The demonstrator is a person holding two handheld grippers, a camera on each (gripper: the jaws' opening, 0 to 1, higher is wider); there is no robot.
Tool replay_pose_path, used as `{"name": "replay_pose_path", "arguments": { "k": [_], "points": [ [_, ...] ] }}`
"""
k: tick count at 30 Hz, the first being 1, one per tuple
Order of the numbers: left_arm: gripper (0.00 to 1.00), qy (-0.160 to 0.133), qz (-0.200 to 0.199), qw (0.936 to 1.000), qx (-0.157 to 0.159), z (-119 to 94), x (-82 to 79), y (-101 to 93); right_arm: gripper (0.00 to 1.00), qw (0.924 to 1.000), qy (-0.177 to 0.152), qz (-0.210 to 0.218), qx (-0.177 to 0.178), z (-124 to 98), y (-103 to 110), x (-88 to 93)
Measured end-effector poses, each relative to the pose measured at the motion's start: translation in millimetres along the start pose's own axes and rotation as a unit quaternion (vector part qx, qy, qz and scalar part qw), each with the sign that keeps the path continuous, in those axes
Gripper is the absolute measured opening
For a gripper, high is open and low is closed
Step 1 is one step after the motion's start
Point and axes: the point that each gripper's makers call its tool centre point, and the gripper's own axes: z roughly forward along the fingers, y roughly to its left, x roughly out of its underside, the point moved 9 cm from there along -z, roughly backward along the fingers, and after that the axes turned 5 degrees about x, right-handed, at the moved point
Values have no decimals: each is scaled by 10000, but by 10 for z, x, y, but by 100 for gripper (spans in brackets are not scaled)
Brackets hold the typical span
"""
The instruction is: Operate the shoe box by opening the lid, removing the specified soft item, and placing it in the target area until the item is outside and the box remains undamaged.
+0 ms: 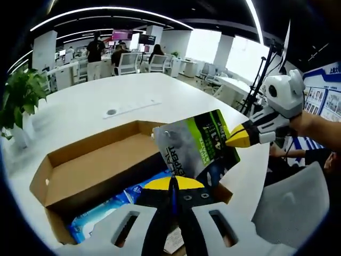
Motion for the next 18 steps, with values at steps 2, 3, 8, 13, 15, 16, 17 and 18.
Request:
{"name": "replay_pose_path", "arguments": {
  "k": [2, 3, 8, 13, 15, 16, 17, 18],
  "points": [
    [0, 11, -5, 10000, 49, 42, -11, -26, 0, 10000, 10, 34, 36, -17, -51, 19],
    [0, 16, 1, 10000, 75, 68, -18, -43, 0, 10000, 21, 49, 54, -29, -79, 29],
    [0, 57, -28, 9998, 167, 181, -49, -103, 0, 9998, 54, 121, 138, -72, -198, 62],
    [0, 34, -59, 9997, 254, 288, -118, -162, 0, 9995, 90, 174, 235, -114, -323, 90],
    [0, 36, -56, 9996, 284, 335, -140, -191, 0, 9994, 102, 199, 268, -134, -380, 101],
    [0, 39, -49, 9995, 299, 361, -152, -195, 0, 9993, 108, 201, 286, -143, -402, 106],
    [0, 43, -42, 9995, 319, 385, -162, -201, 0, 9993, 118, 203, 307, -151, -422, 111],
    [0, 46, -26, 9994, 336, 406, -169, -211, 0, 9992, 129, 205, 330, -164, -454, 122]
  ]
}}
